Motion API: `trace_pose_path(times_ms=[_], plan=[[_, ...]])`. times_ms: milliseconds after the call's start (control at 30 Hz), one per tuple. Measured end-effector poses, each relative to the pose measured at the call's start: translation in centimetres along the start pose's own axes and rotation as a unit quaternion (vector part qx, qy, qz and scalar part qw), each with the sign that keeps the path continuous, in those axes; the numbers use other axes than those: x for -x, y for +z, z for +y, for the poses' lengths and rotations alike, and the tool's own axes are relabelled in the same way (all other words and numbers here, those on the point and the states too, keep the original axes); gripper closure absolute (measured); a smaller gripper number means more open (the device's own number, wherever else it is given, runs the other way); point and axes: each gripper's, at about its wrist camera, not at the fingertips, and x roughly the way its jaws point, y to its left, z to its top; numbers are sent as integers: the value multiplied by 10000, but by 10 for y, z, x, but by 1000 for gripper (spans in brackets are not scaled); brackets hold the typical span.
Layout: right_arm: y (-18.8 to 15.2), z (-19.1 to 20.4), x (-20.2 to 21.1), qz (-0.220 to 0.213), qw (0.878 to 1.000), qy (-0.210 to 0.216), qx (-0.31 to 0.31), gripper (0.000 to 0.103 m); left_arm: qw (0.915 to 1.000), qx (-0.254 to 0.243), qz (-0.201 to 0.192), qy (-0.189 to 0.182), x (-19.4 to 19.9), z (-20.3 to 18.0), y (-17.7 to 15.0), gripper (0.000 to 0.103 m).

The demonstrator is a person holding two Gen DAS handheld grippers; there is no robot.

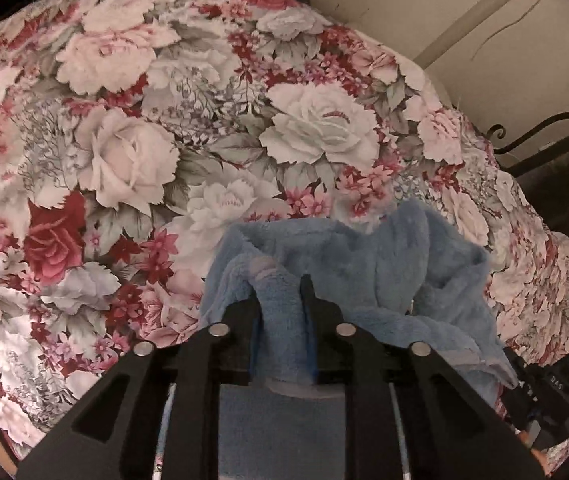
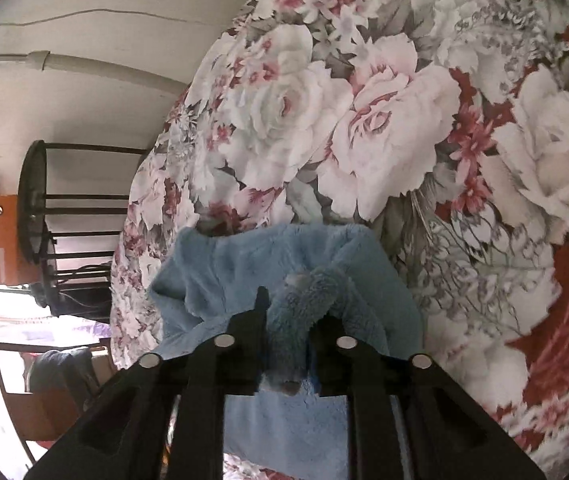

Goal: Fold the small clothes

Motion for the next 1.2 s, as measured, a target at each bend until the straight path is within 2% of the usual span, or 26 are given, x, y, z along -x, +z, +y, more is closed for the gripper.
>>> trace_pose_path(times_ms=[33,100,167,200,233,267,333,367,433,467,533,600,633,667,700,733,767,833,900,967,1033,1067,1133,1200], plan=[[1,-3,3,17,9996,234,-152,71,10000,19,37,-71,1,2,1,82],[2,-2,12,-126,9984,500,-238,53,9995,119,15,-286,9,6,5,75],[2,6,27,-376,9970,673,-62,46,9982,226,-161,-535,24,9,6,64],[2,11,33,-506,9966,646,48,42,9981,207,-266,-519,30,8,6,48],[0,17,41,-693,9959,541,221,41,9981,129,-492,-348,40,6,6,29],[-2,23,46,-825,9950,404,394,41,9964,-20,-843,-54,52,2,5,24],[-9,37,48,-973,9917,127,830,41,9914,-312,-1251,243,69,-7,3,22],[-14,44,46,-984,9896,12,1045,43,9899,-505,-1306,218,74,-12,1,22],[-26,62,33,-913,9823,-275,1611,52,9900,-747,-1193,24,71,-21,-2,21],[-32,69,27,-880,9765,-431,1918,60,9902,-973,-1001,3,60,-32,-5,21],[-45,83,8,-802,9592,-841,2578,67,9879,-1337,-757,228,38,-49,-9,20],[-48,79,-14,-594,9440,-1378,2939,70,9784,-1691,-687,968,10,-61,-18,20],[-43,70,-22,-561,9410,-1691,2878,71,9721,-1794,-612,1380,-4,-62,-19,20],[-37,57,-30,-533,9414,-1937,2709,79,9632,-1802,-395,1954,-25,-56,-17,19],[-28,41,-34,-482,9488,-1965,2424,100,9631,-1702,-241,2072,-36,-45,-16,7],[-20,28,-33,-433,9591,-1804,2135,103,9673,-1534,-151,2013,-42,-34,-15,4],[-16,24,-31,-397,9665,-1637,1936,103,9772,-1211,-20,1744,-47,-19,-11,4],[-18,31,-23,-460,9686,-1554,1886,103,9912,-556,253,1176,-44,1,-2,4],[-29,50,-14,-650,9606,-1541,2221,94,9941,-436,39,992,-26,2,3,7],[-40,66,-11,-717,9527,-1538,2521,86,9917,-720,-432,971,-2,-11,4,7],[-53,79,-14,-722,9508,-1457,2636,77,9858,-1073,-792,1017,10,-25,1,6],[-53,81,-18,-734,9491,-1464,2689,76,9830,-1189,-818,1137,7,-28,0,6],[-48,82,-25,-889,9394,-1725,2827,77,9747,-1328,-773,1621,-7,-33,1,6],[-39,71,-35,-832,9372,-1956,2764,77,9668,-1374,-771,2012,-25,-32,4,6]])
